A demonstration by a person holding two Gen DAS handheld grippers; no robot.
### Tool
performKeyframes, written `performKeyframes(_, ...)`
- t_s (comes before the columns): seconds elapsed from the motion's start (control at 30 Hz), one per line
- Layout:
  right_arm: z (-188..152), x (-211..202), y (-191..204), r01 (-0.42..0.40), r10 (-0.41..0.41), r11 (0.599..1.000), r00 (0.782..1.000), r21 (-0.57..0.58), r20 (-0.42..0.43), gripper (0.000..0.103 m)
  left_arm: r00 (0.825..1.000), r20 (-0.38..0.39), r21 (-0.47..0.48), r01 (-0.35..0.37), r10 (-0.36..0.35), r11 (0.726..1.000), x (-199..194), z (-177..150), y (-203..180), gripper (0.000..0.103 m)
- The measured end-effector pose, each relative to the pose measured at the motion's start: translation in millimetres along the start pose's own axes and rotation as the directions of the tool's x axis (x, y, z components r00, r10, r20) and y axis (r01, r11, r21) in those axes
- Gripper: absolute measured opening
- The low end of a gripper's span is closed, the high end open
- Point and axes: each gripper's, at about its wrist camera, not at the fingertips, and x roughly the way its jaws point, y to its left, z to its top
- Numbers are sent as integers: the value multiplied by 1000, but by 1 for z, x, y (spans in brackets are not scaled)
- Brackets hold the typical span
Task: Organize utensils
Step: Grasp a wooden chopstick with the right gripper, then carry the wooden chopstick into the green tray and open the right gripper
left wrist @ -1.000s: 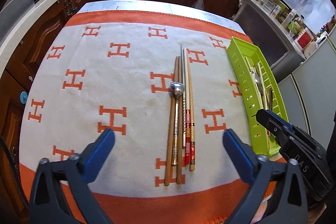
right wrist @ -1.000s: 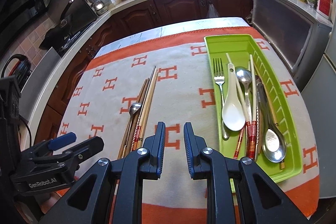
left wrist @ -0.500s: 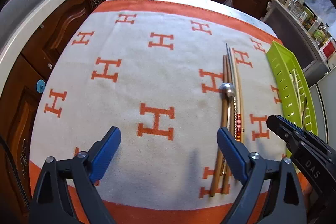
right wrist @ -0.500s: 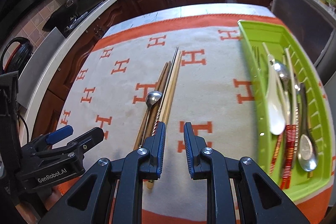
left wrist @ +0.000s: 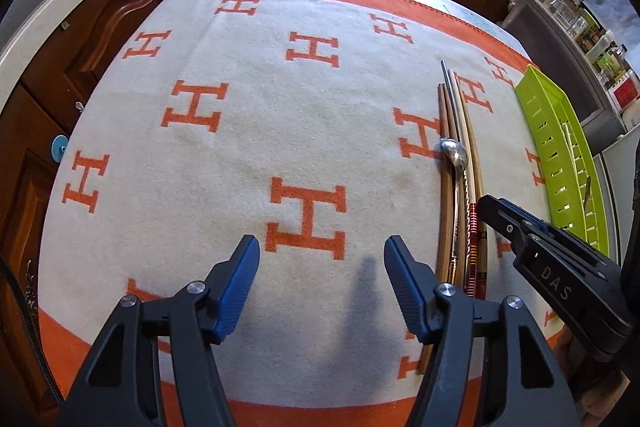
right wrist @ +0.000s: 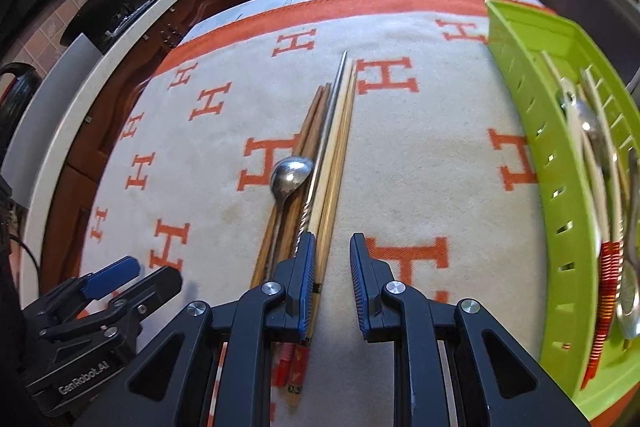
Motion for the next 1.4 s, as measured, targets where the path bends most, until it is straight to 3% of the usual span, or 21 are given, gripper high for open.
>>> performKeyframes(0.23,-1,0,3,46,-46,999,999,-25,15,18,999,2,-23,46,-46,999,1,-1,3,63)
performKeyframes(0.47,2,9,22,166,-157,977,985,-135,75,18,998,4,-45,64,-64,997,0,-1,3,63)
performKeyframes(0.6,3,9,22,173,-161,975,982,-139,96,17,997,2,-56,80,-80,995,-2,-2,5,63)
performKeyframes(0.67,4,8,16,160,-150,981,985,-114,90,6,997,3,-53,77,-77,996,-3,-2,4,63)
performKeyframes(0.83,5,-4,-9,114,-112,993,990,-22,82,6,997,4,-40,73,-72,997,-5,-2,1,63)
performKeyframes(1.07,10,-61,-42,28,-42,997,981,76,189,6,998,6,-6,61,-61,998,-10,-3,-11,63)
performKeyframes(1.4,21,-125,-116,93,-120,989,959,115,258,6,999,-2,44,37,-36,998,-13,-5,-37,63)
